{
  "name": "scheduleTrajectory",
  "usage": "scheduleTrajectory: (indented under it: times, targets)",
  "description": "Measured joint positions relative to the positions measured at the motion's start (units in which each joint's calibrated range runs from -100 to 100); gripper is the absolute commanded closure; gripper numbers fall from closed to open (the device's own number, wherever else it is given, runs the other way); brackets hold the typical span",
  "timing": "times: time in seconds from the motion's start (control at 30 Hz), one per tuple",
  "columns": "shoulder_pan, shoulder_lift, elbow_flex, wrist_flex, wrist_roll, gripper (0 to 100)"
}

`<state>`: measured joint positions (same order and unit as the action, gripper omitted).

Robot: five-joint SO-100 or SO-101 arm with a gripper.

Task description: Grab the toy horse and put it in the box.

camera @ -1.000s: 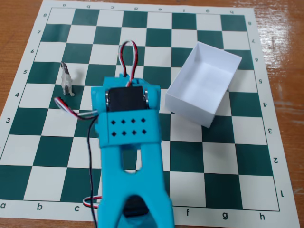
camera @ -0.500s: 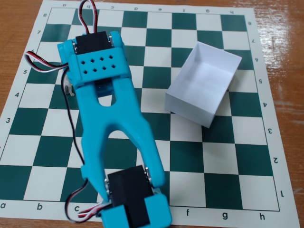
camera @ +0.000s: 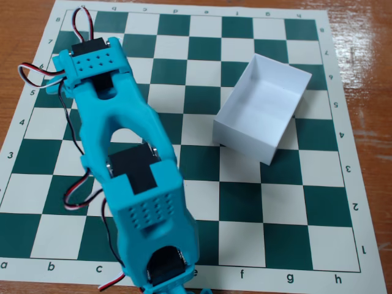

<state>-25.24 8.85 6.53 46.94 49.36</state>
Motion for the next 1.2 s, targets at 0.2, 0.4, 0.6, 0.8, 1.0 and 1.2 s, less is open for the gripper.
scheduleTrajectory:
  times: [0.2, 0.4, 0.6, 0.8, 1.0, 1.2]
  targets:
    - [-2.76, 7.57, -4.08, -3.06, 0.26, 59]
    - [-5.15, 10.89, -4.17, -5.34, 0.21, 60]
    - [-5.45, 12.43, -4.26, -5.78, 0.16, 60]
    - [-3.96, 11.74, -3.99, -5.6, 0.16, 60]
    - [-2.69, 9.7, -2.27, -4.9, 0.16, 59]
    - [-2.24, 9.62, 0.09, -7.01, 0.16, 58]
